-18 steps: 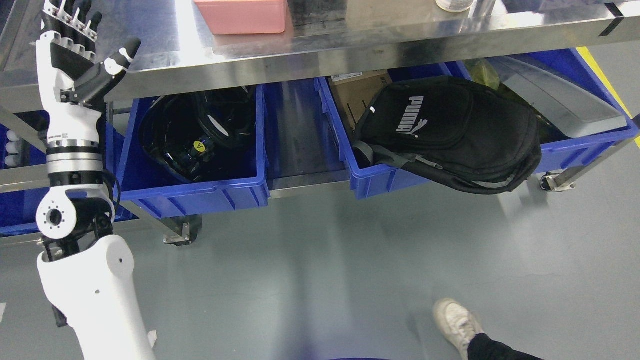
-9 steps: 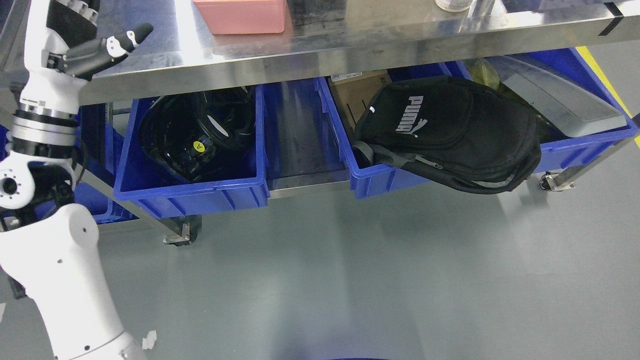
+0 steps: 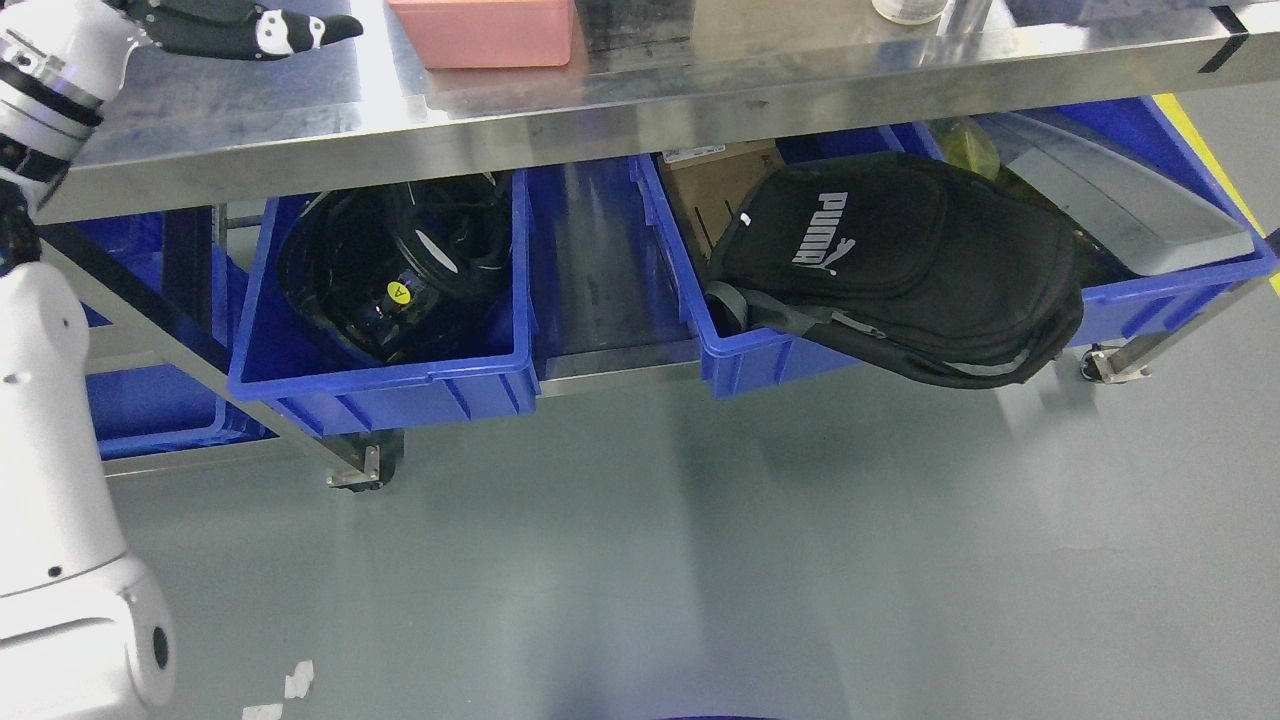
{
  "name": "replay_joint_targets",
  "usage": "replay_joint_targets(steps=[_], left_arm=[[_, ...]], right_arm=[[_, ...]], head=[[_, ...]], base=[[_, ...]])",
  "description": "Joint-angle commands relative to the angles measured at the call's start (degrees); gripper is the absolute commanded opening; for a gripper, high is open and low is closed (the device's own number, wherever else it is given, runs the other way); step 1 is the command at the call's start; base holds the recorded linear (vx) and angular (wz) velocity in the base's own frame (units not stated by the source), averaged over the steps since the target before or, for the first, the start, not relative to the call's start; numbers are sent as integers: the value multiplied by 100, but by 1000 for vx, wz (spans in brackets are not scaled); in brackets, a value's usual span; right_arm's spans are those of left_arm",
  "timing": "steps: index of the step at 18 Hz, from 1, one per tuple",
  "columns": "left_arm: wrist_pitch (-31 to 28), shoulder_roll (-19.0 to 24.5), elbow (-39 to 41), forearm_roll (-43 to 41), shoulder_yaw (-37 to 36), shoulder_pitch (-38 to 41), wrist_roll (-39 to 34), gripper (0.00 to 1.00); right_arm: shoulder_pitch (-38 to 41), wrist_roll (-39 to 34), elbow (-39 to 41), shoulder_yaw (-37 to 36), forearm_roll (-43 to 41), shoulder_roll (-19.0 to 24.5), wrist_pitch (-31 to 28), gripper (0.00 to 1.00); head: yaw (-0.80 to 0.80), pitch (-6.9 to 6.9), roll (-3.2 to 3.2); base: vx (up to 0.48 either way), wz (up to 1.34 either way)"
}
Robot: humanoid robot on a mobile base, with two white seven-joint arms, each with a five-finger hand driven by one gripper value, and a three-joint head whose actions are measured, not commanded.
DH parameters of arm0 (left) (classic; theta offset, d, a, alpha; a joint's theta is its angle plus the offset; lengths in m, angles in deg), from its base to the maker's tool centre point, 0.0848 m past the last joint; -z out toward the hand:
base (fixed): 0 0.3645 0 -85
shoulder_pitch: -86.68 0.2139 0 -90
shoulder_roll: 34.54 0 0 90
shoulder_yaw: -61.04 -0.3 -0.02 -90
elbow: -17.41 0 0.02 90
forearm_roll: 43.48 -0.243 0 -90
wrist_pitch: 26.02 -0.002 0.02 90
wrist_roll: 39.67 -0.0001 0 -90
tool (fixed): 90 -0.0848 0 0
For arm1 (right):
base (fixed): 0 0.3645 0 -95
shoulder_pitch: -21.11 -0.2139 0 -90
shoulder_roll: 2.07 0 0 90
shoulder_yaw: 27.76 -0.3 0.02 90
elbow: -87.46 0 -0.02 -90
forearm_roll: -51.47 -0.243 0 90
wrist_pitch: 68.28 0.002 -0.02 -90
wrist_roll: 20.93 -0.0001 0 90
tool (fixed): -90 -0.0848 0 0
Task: Place storage box into left shelf container
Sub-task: 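Raise the left hand up toward the pink box on the shelf top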
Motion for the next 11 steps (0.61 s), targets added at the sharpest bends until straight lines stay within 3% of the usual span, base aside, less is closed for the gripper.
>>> replay_joint_targets(steps=[1, 5, 11], left_arm=[[465, 609, -2209, -1141, -1730, -1075, 264, 100], [447, 434, -2517, -1441, -1739, -1085, 450, 100], [438, -489, -3219, -2012, -1625, -1382, 397, 99]], right_arm=[[-27, 2, 100, 0, -123, -100, -1, 100], [-26, 2, 100, 0, -123, -100, -1, 100], [-27, -7, 100, 0, -123, -100, -1, 100]], head=[[0, 0, 0], [0, 0, 0], [0, 0, 0]], base=[[0, 0], [0, 0], [0, 0]])
